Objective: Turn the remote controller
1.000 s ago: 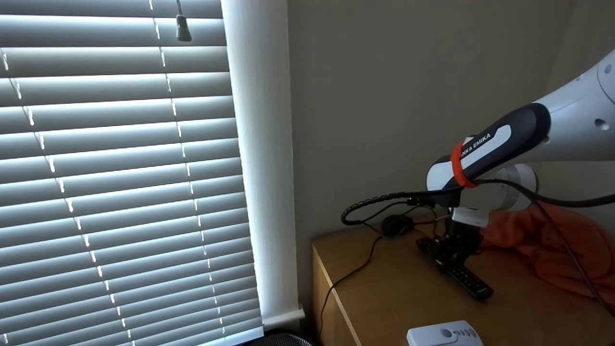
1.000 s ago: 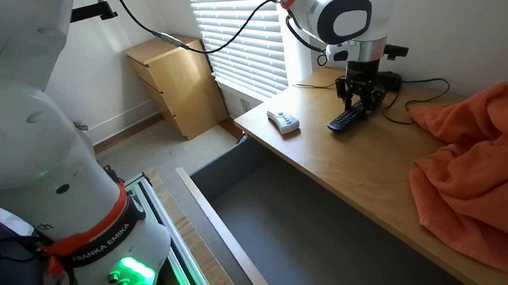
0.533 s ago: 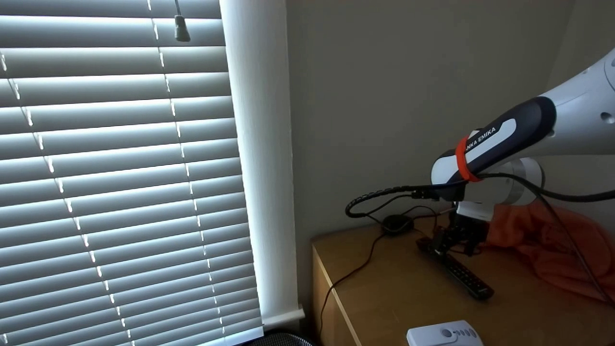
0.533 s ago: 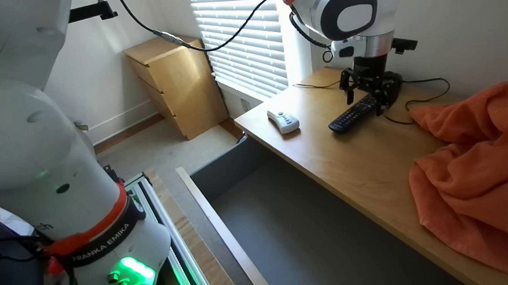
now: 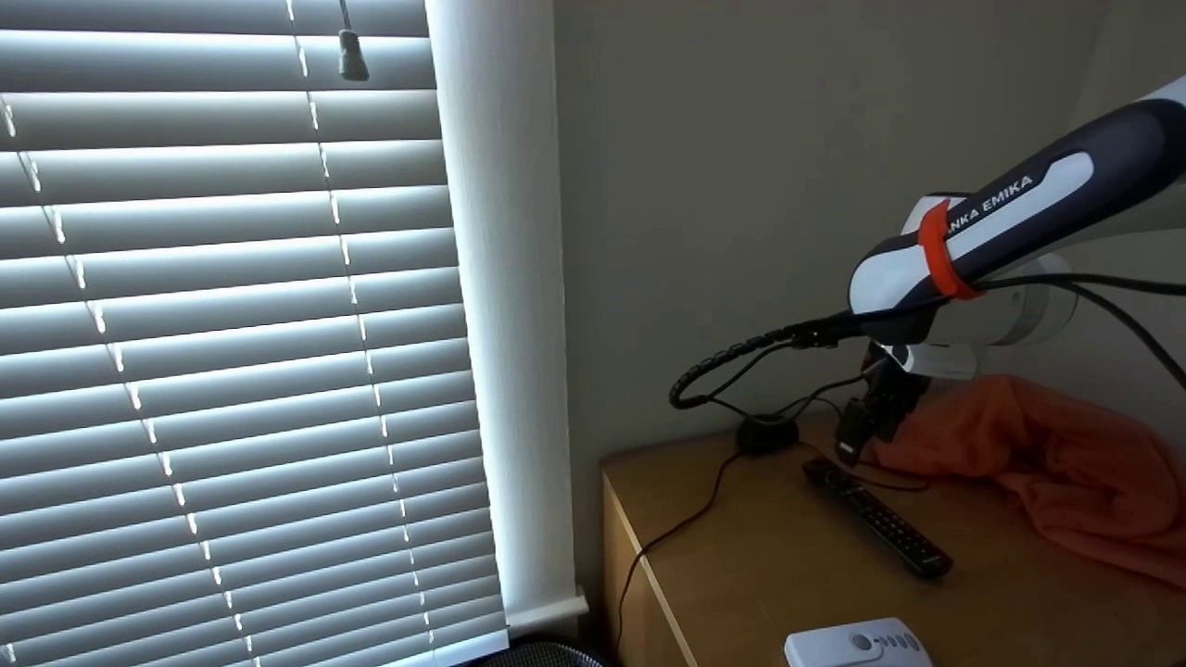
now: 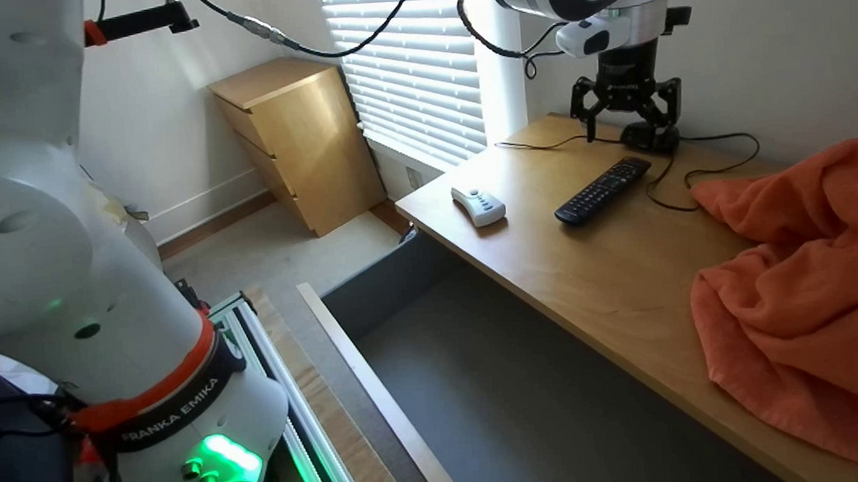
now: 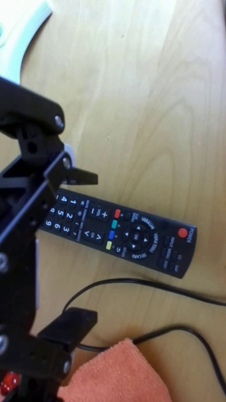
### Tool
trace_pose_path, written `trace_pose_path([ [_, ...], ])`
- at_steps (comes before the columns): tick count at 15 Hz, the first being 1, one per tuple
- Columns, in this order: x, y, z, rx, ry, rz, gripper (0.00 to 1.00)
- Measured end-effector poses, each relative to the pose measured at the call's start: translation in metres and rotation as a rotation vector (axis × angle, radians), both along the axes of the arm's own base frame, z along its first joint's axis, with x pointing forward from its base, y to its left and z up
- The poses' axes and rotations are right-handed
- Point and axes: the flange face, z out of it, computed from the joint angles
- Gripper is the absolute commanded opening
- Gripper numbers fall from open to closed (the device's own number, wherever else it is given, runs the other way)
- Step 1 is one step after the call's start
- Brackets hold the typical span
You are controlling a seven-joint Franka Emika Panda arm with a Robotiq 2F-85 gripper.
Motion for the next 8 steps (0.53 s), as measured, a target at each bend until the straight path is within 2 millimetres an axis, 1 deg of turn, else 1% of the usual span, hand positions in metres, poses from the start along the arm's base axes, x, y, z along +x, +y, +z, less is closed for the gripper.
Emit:
trace_pose_path([
  [3, -0.004, -0.004, 0.010, -0.005, -0.011, 0.168, 1.00],
  [8, -0.018, -0.016, 0.011, -0.007, -0.010, 0.444, 1.00],
])
